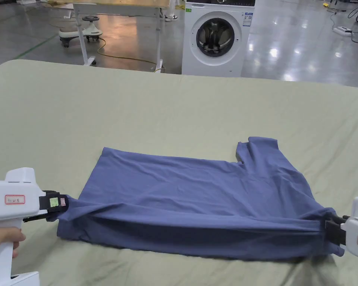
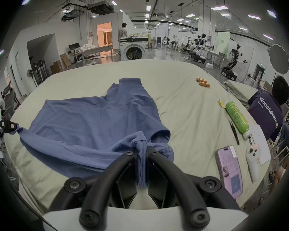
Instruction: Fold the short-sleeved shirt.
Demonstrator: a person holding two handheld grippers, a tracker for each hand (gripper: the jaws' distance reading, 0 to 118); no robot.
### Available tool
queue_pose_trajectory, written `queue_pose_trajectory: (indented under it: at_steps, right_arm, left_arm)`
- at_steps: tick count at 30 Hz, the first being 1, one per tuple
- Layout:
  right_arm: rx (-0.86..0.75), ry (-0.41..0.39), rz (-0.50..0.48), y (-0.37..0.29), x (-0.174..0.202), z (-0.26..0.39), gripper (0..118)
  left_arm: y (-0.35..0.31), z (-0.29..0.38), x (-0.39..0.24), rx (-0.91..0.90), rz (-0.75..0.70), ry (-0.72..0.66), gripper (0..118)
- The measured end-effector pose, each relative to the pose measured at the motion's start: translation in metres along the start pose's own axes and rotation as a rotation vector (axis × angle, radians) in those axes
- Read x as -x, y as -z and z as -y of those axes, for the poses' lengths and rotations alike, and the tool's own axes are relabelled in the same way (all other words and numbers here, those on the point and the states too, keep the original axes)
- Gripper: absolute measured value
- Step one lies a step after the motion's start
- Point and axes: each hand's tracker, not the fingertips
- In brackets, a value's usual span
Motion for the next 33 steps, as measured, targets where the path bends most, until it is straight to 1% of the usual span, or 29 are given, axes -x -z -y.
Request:
queue_pose_trajectory:
  at_steps: [5,7,10,16,18,19,20,21,22,23,24,25,28,29,30,31,32,33]
  right_arm:
    - [0.033,0.000,0.016,0.040,0.001,-0.012,7]
    - [0.048,-0.007,0.024,0.053,0.001,-0.014,7]
    - [0.076,-0.010,0.034,0.068,0.002,-0.013,8]
    - [0.127,-0.010,0.042,0.090,0.002,-0.007,9]
    - [0.127,-0.017,0.043,0.091,0.003,-0.005,11]
    - [0.118,-0.023,0.053,0.089,0.004,-0.005,15]
    - [0.107,-0.025,0.066,0.083,0.005,-0.006,21]
    - [0.085,-0.026,0.077,0.077,0.006,-0.008,31]
    - [0.042,-0.024,0.084,0.067,0.010,-0.010,45]
    - [0.007,-0.021,0.080,0.059,0.011,-0.012,55]
    - [-0.028,-0.018,0.073,0.051,0.013,-0.014,59]
    - [-0.071,-0.012,0.061,0.042,0.016,-0.016,60]
    - [-0.195,-0.033,0.045,0.018,0.032,-0.017,60]
    - [-0.234,-0.040,0.059,0.011,0.039,-0.017,60]
    - [-0.266,-0.047,0.062,0.005,0.046,-0.015,59]
    - [-0.298,-0.048,0.055,-0.001,0.053,-0.013,56]
    - [-0.319,-0.048,0.049,-0.007,0.060,-0.011,49]
    - [-0.336,-0.052,0.040,-0.011,0.066,-0.008,37]
  left_arm:
    - [0.039,-0.014,0.000,0.041,-0.029,-0.041,2]
    - [0.052,-0.016,-0.002,0.062,-0.044,-0.031,2]
    - [0.067,-0.016,-0.005,0.079,-0.061,-0.022,2]
    - [0.090,-0.013,-0.001,0.094,-0.073,-0.050,2]
    - [0.092,-0.011,-0.001,0.086,-0.070,-0.056,3]
    - [0.090,-0.011,-0.003,0.077,-0.070,-0.063,5]
    - [0.087,-0.011,-0.002,0.067,-0.071,-0.067,12]
    - [0.082,-0.011,-0.005,0.046,-0.082,-0.069,20]
    - [0.076,-0.010,-0.008,0.019,-0.086,-0.055,35]
    - [0.069,-0.010,-0.011,-0.008,-0.079,-0.030,47]
    - [0.062,-0.010,-0.014,-0.034,-0.073,-0.010,58]
    - [0.053,-0.008,-0.019,-0.068,-0.064,0.002,61]
    - [0.030,0.000,-0.035,-0.163,-0.025,0.072,60]
    - [0.022,0.005,-0.041,-0.203,-0.025,0.099,59]
    - [0.015,0.011,-0.048,-0.240,-0.028,0.128,55]
    - [0.008,0.018,-0.055,-0.273,-0.026,0.162,42]
    - [0.003,0.026,-0.060,-0.304,-0.031,0.187,32]
    - [-0.001,0.032,-0.066,-0.324,-0.030,0.207,21]
